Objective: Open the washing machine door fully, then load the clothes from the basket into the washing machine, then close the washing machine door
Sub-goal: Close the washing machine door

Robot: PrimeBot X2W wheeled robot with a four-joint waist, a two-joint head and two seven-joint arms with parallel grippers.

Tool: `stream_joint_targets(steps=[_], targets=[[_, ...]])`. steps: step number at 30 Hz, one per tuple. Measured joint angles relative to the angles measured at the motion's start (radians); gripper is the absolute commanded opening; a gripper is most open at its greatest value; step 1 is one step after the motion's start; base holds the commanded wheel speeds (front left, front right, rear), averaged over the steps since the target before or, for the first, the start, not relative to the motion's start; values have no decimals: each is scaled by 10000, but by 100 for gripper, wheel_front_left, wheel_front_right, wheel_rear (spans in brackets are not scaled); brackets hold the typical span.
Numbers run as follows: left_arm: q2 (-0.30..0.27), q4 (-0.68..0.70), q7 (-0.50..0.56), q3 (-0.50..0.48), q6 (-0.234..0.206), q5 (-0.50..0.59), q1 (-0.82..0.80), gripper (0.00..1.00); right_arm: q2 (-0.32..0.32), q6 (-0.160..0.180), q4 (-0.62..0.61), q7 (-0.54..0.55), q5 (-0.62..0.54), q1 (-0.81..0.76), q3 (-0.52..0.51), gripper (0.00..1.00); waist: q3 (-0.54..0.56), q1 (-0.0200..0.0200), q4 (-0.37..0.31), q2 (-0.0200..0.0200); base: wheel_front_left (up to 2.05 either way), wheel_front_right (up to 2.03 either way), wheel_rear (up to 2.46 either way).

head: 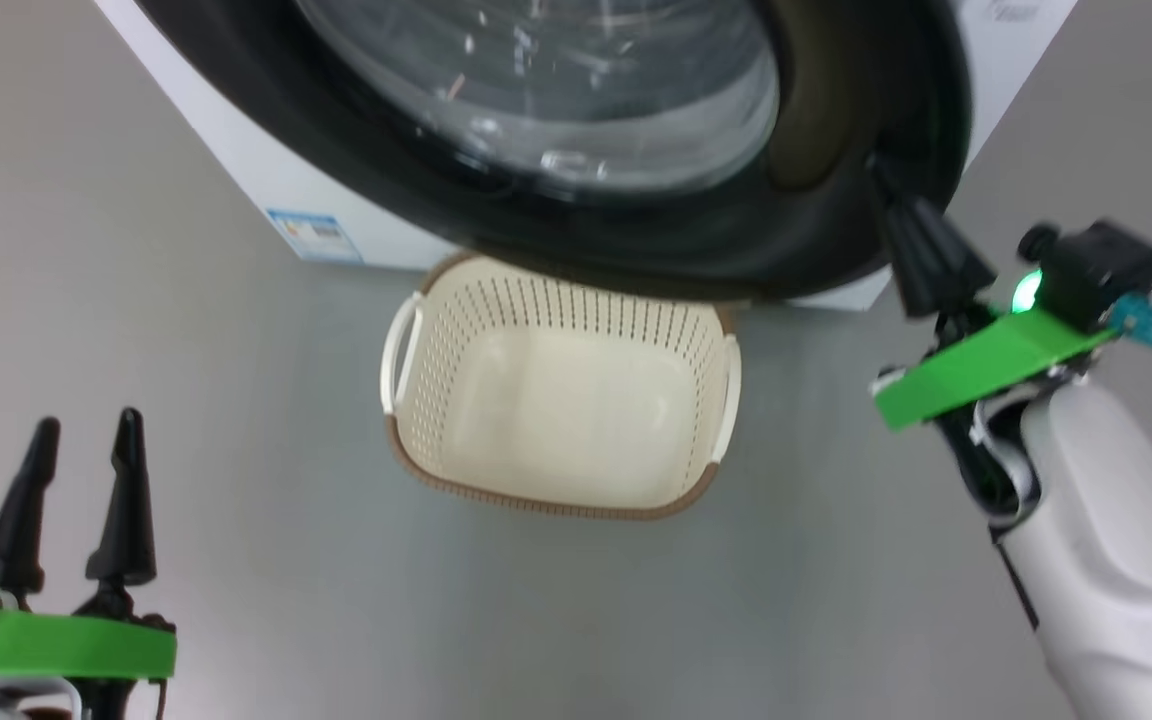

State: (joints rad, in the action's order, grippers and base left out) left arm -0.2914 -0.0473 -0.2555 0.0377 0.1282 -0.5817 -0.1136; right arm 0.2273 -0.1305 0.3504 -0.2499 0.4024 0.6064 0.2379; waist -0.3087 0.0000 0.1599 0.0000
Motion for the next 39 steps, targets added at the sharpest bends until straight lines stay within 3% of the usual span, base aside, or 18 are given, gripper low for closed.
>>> stream_joint_targets(steps=[17,33,36,37,38,39], targets=[[-232,144,0,35,0,-226,-824,100,138,0,803,-73,-1227,2905,-1097,0,-1731,0,267,0,0,0,0],[-196,-2,0,119,0,-224,-925,100,-150,-73,1292,-75,-1793,3109,-1605,0,-1385,0,321,0,0,0,0],[-209,-13,0,226,0,-207,-920,100,-138,-65,1122,-75,-1597,2917,-1523,47,-1180,0,259,0,0,0,0],[-217,-13,0,251,0,-201,-915,100,-136,-59,1080,-75,-1519,2772,-1488,78,-1102,0,234,0,0,0,0],[-222,-15,0,274,0,-174,-905,100,-130,-59,1026,-75,-1465,2604,-1448,100,-1016,0,205,0,0,0,0],[-221,-15,0,291,0,-119,-894,100,-130,-59,965,-75,-1429,2431,-1402,100,-927,0,174,0,0,0,0]])
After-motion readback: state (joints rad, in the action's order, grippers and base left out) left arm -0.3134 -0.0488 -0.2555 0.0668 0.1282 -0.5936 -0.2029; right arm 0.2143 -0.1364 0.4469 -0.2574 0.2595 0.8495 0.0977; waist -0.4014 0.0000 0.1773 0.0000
